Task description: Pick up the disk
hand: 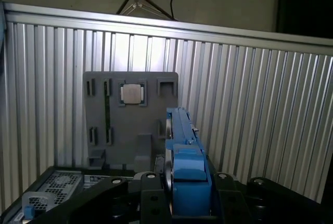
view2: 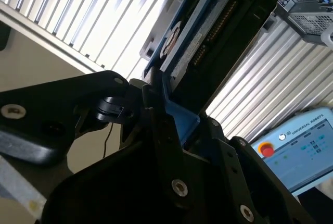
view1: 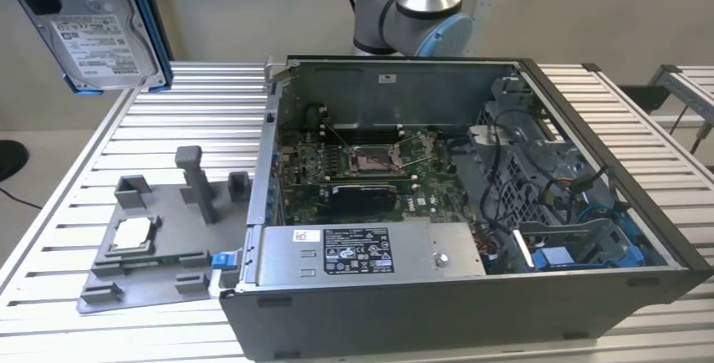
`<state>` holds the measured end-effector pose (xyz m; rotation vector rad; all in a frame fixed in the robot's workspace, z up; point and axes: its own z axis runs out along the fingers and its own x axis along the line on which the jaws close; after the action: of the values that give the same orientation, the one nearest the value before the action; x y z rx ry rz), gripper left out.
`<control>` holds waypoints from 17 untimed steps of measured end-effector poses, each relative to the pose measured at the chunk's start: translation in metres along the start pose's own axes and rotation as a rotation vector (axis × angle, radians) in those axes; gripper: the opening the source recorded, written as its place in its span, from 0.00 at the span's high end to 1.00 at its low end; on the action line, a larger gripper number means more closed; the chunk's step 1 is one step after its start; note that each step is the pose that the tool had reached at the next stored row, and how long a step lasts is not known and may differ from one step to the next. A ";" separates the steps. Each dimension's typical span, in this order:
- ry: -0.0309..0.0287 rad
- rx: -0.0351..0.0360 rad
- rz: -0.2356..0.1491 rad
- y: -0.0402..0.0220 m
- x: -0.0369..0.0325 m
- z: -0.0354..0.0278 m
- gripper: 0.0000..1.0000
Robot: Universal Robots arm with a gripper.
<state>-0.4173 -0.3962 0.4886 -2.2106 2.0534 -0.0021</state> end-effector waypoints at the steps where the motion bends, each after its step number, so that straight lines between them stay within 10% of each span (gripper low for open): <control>1: 0.0000 0.0000 0.000 0.0000 0.0001 0.0000 1.00; 17: -0.0003 -0.0043 0.002 -0.0006 0.0000 -0.0069 1.00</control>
<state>-0.4173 -0.3967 0.4955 -2.2110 2.0573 0.0027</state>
